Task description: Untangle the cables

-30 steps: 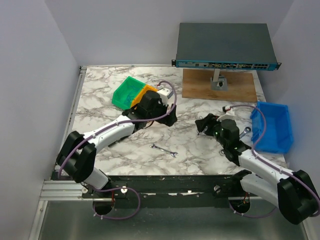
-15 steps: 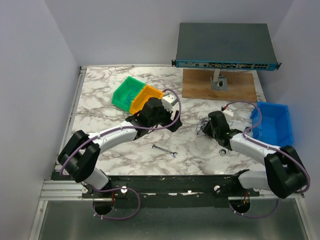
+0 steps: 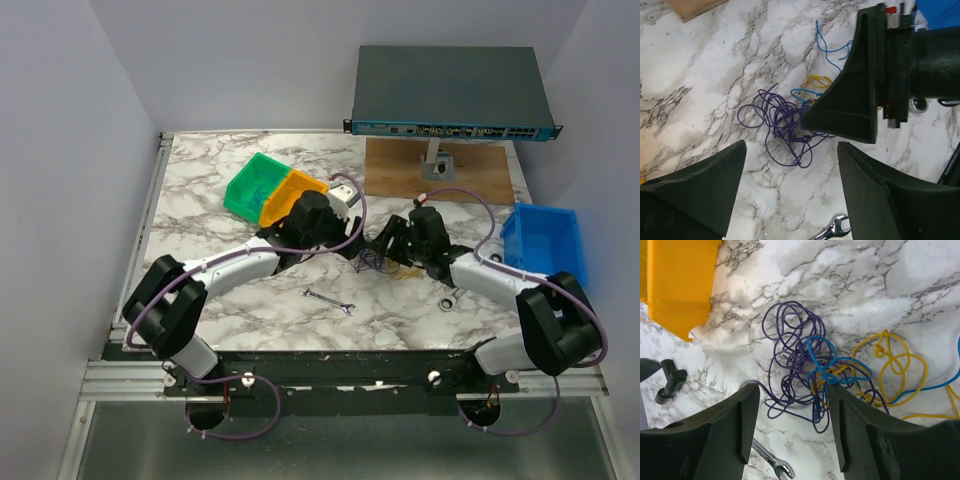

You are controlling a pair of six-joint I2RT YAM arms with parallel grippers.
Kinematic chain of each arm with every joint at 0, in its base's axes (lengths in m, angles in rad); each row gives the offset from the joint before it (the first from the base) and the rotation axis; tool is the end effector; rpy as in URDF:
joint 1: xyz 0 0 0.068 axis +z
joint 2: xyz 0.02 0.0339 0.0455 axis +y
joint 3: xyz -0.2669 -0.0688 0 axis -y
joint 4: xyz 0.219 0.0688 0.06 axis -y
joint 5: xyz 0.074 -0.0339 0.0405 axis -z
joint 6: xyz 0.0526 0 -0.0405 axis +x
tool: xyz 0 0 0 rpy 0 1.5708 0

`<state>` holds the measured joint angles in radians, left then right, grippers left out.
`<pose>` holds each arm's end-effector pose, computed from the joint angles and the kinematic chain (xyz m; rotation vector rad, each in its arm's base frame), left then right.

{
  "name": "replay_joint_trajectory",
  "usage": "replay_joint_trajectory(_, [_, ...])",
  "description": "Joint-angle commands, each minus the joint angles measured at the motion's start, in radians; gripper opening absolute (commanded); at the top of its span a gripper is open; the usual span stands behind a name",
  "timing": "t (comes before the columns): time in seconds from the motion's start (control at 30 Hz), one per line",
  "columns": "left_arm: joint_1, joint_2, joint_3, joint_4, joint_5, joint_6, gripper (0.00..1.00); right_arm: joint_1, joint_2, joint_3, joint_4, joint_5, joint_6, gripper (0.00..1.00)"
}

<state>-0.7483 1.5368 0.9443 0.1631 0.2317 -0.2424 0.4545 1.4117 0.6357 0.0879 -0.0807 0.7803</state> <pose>0.2409 -0.2401 0.2556 0.6741 1.9840 -0.8515 0.2441 0.1240 0.1862 0.3393 2.3425 0.7251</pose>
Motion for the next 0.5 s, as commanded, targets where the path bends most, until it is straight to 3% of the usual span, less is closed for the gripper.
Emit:
replay_joint_trajectory(0.0, [-0.002,0.062,0.081,-0.146,-0.077,-0.026,0.73,0.001,-0.035,0.029,-0.034,0.002,-0.075,0.66])
replay_joint_trajectory(0.2, [-0.002,0.121,0.149,-0.253,0.003,-0.011,0.69,0.001,-0.091,-0.003,-0.060,0.105,-0.174,0.65])
replay_joint_trajectory(0.47, [-0.003,0.265,0.266,-0.379,0.112,0.009,0.65,0.001,-0.170,-0.097,0.042,0.191,-0.219,0.63])
